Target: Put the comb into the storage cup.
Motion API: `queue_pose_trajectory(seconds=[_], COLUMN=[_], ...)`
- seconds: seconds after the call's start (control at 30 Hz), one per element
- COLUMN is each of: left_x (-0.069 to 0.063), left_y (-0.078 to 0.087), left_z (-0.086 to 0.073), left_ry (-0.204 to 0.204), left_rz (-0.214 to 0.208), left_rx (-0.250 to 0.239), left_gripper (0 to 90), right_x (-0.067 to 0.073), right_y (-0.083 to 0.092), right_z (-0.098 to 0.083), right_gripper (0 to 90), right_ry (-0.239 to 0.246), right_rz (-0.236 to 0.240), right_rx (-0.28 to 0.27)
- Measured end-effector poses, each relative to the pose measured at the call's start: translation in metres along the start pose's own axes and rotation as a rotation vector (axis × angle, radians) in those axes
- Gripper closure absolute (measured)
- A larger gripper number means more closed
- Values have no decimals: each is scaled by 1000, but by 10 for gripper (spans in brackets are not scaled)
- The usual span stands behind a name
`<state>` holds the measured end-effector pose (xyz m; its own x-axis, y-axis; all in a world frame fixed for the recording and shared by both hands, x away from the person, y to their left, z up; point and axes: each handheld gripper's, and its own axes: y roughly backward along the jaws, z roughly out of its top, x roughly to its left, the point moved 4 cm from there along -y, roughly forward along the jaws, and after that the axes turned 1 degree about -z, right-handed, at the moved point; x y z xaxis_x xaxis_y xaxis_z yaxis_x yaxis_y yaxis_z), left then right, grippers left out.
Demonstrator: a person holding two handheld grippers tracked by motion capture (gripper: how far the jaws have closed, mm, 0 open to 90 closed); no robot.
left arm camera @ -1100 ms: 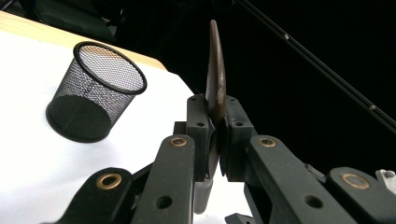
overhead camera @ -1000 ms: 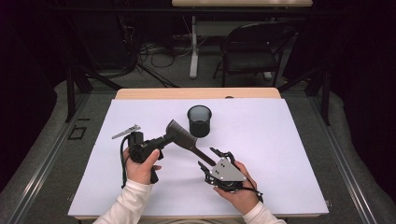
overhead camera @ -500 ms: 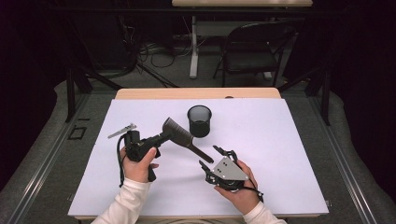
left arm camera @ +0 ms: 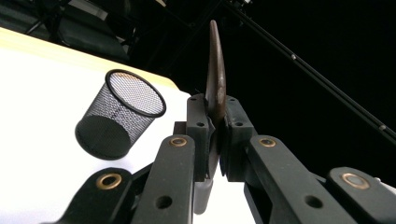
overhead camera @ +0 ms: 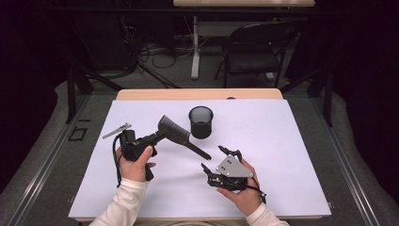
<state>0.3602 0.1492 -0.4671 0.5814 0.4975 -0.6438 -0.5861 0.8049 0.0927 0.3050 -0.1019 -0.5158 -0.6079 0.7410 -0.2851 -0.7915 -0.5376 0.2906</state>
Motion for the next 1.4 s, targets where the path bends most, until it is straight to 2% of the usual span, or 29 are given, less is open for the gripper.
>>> queue_pose_trajectory(seconds=[0.3,0.47,0.6,0.83,0.97,1.03,1.17,1.4], left_x=[4,5,5,5,4,4,2,-1], left_y=[5,8,10,12,11,10,8,3], left_z=[5,8,10,13,15,16,20,30], left_ry=[2,6,0,-1,-10,-14,-19,-36], left_rz=[9,14,20,24,27,29,31,46], left_rx=[-21,-38,-47,-59,-54,-53,-55,-55], left_gripper=[843,843,843,843,843,843,843,843], right_x=[-8,-10,-11,-14,-18,-21,-25,-27], right_y=[0,2,1,2,5,6,7,7], right_z=[-1,-1,-3,-3,-3,-4,-6,-7], right_gripper=[152,150,150,149,155,153,149,115], right_ry=[-70,-92,-89,-116,-151,-158,-174,-166], right_rz=[-25,-10,-11,-11,-8,10,11,5], right_rx=[13,3,18,26,20,18,16,22])
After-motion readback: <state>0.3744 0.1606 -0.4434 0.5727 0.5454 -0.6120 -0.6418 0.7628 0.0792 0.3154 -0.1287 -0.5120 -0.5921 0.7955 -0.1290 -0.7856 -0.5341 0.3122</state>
